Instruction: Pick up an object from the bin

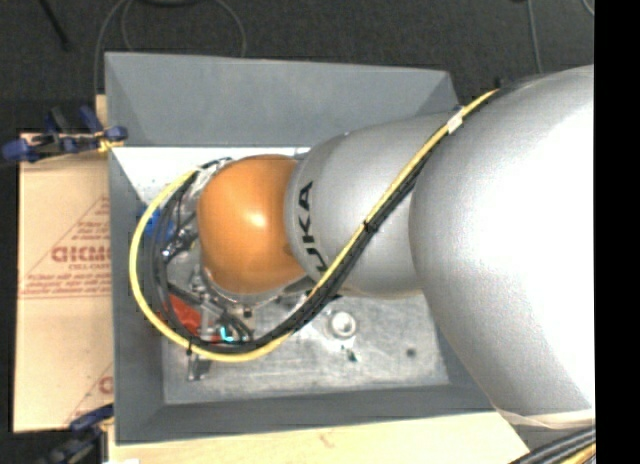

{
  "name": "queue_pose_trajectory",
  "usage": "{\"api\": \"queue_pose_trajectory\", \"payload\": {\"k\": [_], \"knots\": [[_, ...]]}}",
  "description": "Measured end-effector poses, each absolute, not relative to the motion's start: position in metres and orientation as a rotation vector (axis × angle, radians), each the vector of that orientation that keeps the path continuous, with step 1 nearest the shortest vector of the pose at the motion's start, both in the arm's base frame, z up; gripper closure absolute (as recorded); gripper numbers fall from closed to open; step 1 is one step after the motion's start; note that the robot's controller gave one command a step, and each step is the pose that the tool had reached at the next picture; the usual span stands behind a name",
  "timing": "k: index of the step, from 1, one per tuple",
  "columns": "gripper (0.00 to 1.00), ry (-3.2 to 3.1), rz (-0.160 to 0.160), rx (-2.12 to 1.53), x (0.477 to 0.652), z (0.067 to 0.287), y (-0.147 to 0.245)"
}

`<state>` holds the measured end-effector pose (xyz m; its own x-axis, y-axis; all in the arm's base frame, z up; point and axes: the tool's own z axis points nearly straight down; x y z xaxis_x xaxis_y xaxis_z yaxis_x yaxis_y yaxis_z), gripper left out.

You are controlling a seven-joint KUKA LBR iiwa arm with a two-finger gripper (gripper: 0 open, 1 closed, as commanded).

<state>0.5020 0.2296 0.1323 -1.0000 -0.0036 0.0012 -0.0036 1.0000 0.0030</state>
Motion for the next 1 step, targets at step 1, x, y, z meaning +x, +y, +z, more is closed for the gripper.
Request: {"api": "queue_pose_trajectory", "payload": {"k": [1], "knots": [[1.0, -3.144, -0.005, -0.004, 0.5037, 0.1357, 0.2286]]}}
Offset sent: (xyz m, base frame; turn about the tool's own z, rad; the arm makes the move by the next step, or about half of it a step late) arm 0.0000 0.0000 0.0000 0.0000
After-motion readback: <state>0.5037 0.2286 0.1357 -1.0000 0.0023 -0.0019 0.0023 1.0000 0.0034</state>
